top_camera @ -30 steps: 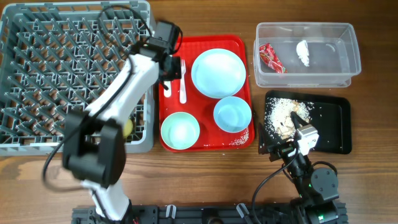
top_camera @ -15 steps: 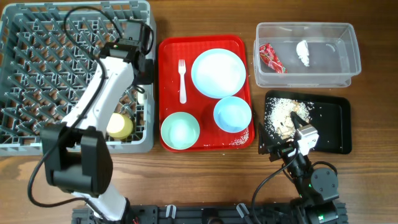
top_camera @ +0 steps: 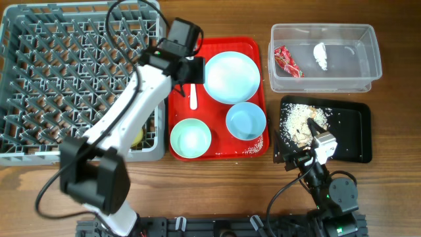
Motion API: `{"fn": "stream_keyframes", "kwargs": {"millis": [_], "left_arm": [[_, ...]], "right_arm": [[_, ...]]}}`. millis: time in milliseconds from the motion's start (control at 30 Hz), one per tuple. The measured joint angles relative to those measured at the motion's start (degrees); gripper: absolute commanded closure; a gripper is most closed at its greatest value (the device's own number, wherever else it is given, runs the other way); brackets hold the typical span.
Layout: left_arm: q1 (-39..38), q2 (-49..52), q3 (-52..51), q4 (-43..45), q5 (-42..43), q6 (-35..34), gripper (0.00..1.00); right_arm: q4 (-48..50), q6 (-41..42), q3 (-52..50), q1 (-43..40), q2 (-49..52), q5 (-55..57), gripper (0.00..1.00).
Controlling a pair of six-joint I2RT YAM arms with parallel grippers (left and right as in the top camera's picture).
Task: Sort waste into correct bins and load items into the dishwasher rack
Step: 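Grasp the white fork with the left gripper and place it in the rack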
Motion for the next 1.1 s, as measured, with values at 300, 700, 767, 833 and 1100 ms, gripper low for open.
{"fn": "stream_keyframes", "kwargs": {"millis": [300,700,767,833,1100], "left_arm": [[0.0,16.4,-0.9,1.6,-1.8,-5.1,0.75],[2.5,15.2,5.6,-9.4,-0.2,-6.5,0.96],[3.8,12.5,7.9,-11.6,-0.2,-6.2,0.96],[4.9,8.7,9.4,-13.1,-0.5,-5.8,0.96],[9.0,0.9,10.8,-16.8,-8.7,3.2,0.91]], "right_arm": [[-0.1,0.0,0.0,0.0,0.0,0.0,0.0],[-0.2,0.0,0.0,0.0,0.0,0.0,0.0],[-0.1,0.0,0.0,0.0,0.0,0.0,0.0],[-0.1,0.0,0.0,0.0,0.0,0.0,0.0],[-0.2,0.0,0.0,0.0,0.0,0.0,0.0]]}}
